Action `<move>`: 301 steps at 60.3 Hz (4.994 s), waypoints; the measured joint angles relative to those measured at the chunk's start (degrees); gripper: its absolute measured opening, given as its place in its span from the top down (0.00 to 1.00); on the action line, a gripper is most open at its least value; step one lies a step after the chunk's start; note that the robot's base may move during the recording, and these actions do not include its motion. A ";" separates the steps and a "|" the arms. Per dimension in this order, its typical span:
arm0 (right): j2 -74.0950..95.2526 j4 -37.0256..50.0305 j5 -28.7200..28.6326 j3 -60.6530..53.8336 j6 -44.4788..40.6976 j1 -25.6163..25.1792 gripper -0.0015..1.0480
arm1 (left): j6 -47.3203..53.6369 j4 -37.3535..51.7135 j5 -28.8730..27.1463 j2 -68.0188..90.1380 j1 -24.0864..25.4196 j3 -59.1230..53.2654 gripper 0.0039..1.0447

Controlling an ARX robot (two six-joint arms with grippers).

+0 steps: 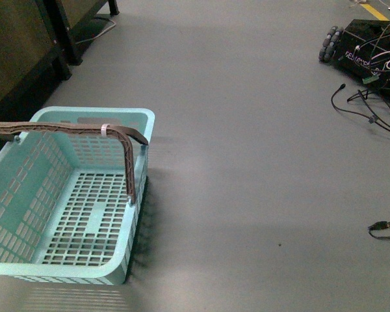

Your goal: Pick lemon and mango into basket

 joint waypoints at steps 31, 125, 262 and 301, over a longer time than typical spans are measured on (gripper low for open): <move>0.00 0.00 0.02 0.00 0.00 0.00 0.08 | 0.00 -0.02 0.00 0.00 0.00 0.00 0.06; 0.00 0.00 0.00 0.00 0.00 0.00 0.08 | -59.12 9.79 -1.77 90.99 -0.48 33.03 0.06; 0.00 0.00 0.02 0.00 0.00 0.00 0.08 | -80.11 6.49 3.23 90.16 0.26 49.83 0.95; 0.00 0.00 0.02 0.00 0.00 0.00 0.08 | -83.21 -8.59 7.54 62.95 -0.39 47.58 0.95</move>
